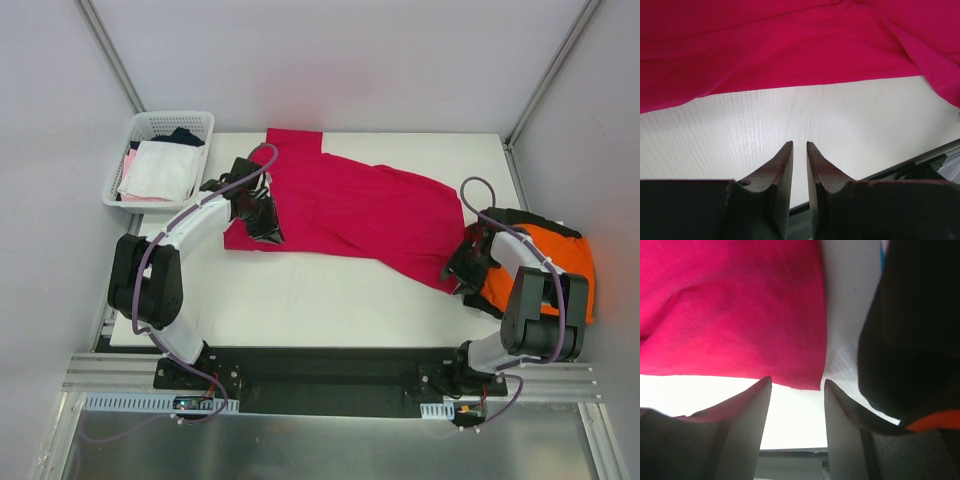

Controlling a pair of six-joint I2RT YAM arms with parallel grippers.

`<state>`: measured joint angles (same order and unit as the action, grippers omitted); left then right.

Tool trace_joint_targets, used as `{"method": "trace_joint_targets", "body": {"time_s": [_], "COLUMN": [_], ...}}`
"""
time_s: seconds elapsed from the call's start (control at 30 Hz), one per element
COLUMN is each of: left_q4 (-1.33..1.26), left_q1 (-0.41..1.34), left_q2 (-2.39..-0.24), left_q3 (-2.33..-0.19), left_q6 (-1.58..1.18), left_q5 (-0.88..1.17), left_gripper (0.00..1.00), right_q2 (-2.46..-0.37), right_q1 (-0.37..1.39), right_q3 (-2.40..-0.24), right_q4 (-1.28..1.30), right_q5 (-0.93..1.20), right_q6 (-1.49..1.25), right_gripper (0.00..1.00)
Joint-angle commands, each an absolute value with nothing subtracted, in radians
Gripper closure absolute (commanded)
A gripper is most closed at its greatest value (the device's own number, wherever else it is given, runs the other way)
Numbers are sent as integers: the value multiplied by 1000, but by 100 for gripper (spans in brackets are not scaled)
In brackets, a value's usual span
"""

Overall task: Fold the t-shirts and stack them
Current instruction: Fold the tshirt

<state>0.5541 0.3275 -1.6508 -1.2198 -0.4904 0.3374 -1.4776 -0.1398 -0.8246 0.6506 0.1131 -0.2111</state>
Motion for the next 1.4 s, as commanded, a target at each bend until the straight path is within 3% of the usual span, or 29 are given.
{"method": "trace_joint_targets", "body": {"time_s": [0.0, 0.23, 0.33, 0.37, 0.47, 0.57, 0.9, 1.37], "left_q4": [571, 574, 574, 575, 575, 575, 575, 575], "left_q1": [331, 331, 331, 331, 331, 331, 331, 331], "left_q2": [-1617, -1602, -1600, -1598, -1595, -1592, -1597, -1569], "left_q3": [-1239, -1232, -1226, -1226, -1220, -1213, -1209, -1186], "left_q6": [-489, -489, -489, -489, -489, -488, -488, -486], "left_q5": [322, 311, 314, 314, 316, 314, 314, 301], "left_gripper": [83, 82, 82, 82, 82, 82, 82, 82], "right_q2": [-1451, -1454, -1454, -1454, -1453, -1447, -1416, -1600], "right_q1": [-153, -153, -153, -153, -153, -153, -153, -164], "right_q3": [-802, -788, -788, -788, -792, -788, -894, -1107], "right_q4": [684, 661, 658, 658, 661, 663, 719, 736], "right_q5": [78, 86, 84, 86, 84, 81, 48, 11], "right_q6": [-250, -252, -250, -250, -250, -247, -250, -224], "right_gripper": [50, 55, 65, 76, 94, 99, 99, 99]}}
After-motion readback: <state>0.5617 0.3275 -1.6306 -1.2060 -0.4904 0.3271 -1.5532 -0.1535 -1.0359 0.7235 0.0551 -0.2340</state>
